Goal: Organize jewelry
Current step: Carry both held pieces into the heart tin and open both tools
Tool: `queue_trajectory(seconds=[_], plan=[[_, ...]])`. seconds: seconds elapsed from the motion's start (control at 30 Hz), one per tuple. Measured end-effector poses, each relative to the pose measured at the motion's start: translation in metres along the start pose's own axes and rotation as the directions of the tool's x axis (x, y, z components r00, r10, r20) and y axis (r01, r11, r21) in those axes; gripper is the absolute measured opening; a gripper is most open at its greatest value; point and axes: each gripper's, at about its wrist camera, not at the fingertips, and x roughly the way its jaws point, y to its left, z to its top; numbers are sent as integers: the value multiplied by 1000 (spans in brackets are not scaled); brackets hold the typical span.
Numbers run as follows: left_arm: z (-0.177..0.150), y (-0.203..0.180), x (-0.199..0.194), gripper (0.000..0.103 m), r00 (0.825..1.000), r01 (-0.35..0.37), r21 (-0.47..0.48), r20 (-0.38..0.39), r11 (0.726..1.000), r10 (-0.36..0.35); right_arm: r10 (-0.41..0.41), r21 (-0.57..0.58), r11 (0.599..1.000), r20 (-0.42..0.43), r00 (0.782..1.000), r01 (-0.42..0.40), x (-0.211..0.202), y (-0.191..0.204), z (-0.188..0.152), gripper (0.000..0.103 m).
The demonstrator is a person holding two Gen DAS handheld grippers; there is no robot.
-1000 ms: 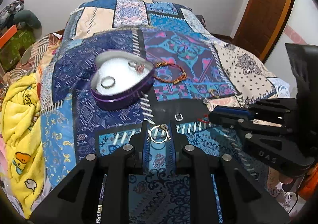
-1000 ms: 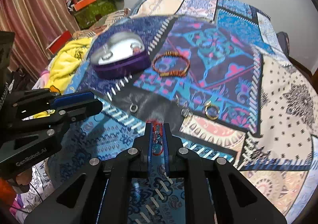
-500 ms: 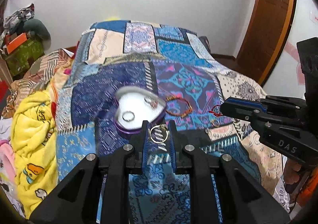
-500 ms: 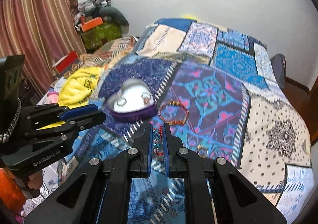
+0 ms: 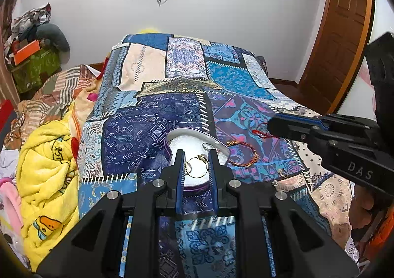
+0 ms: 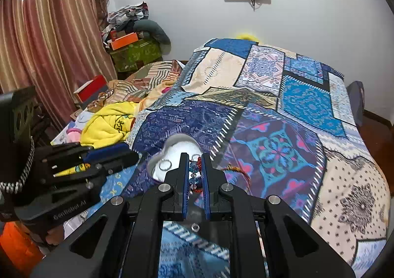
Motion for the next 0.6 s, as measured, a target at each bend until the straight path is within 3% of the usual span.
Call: queue_trajectory(seconds=[0.6], plan=[[1,13,57,17,996,37,17,-77,999,-36,96,-19,995,-102,990,-99,76,5,26,8]])
